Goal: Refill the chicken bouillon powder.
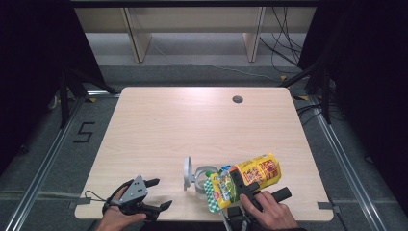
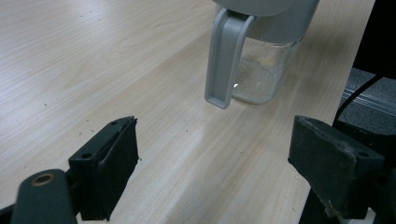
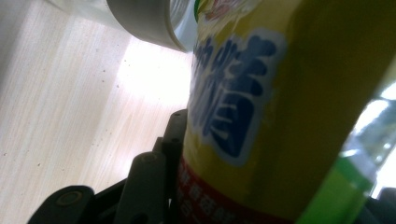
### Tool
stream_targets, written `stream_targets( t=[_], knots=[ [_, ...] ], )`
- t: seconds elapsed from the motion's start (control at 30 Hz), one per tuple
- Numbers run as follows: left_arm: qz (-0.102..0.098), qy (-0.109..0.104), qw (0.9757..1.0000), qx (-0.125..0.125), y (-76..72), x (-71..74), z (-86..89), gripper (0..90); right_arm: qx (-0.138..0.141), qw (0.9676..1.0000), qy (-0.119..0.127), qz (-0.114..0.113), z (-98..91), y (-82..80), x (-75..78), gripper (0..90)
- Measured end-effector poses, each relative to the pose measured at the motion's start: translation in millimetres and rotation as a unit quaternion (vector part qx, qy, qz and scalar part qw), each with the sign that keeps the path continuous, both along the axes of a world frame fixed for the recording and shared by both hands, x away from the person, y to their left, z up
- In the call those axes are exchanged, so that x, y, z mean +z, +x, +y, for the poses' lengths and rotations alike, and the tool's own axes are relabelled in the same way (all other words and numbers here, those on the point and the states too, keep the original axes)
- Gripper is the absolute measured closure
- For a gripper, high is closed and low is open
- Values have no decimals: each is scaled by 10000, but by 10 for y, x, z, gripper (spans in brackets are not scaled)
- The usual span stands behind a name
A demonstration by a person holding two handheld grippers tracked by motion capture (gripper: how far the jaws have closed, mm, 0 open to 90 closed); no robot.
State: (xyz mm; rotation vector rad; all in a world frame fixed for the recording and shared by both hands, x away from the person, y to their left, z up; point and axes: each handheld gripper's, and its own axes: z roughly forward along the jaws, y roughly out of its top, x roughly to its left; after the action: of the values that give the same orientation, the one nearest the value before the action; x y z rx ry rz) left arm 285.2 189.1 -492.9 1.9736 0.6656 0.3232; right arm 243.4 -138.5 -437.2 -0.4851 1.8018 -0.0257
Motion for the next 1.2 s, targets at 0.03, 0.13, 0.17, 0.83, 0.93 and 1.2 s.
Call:
stream_targets(
  t=[0.03, 0.13, 0.17, 0.83, 0.93, 1.2],
  knots=[
    [-11, 59, 10000, -9, 2, 3, 8, 152, 29, 10000, -33, -4, 5, 2, 2, 636],
    [-2, 50, 10000, -17, 6, 0, 8, 152, 98, 9994, -318, -132, 29, 4, 13, 638],
    [-11, 40, 10000, 15, 6, -7, 1, 152, 49, 9987, -457, -221, 44, 5, 3, 639],
    [-70, 109, 9999, -53, 19, 2, 15, 152, 226, 9941, -989, -378, 103, 33, 18, 643],
    [-50, 96, 9999, -34, 17, 2, 14, 152, 225, 9936, -1033, -391, 100, 32, 15, 646],
    [-16, 45, 10000, 4, 10, -4, 5, 152, 242, 9921, -1127, -495, 89, 17, 37, 648]
  ],
)
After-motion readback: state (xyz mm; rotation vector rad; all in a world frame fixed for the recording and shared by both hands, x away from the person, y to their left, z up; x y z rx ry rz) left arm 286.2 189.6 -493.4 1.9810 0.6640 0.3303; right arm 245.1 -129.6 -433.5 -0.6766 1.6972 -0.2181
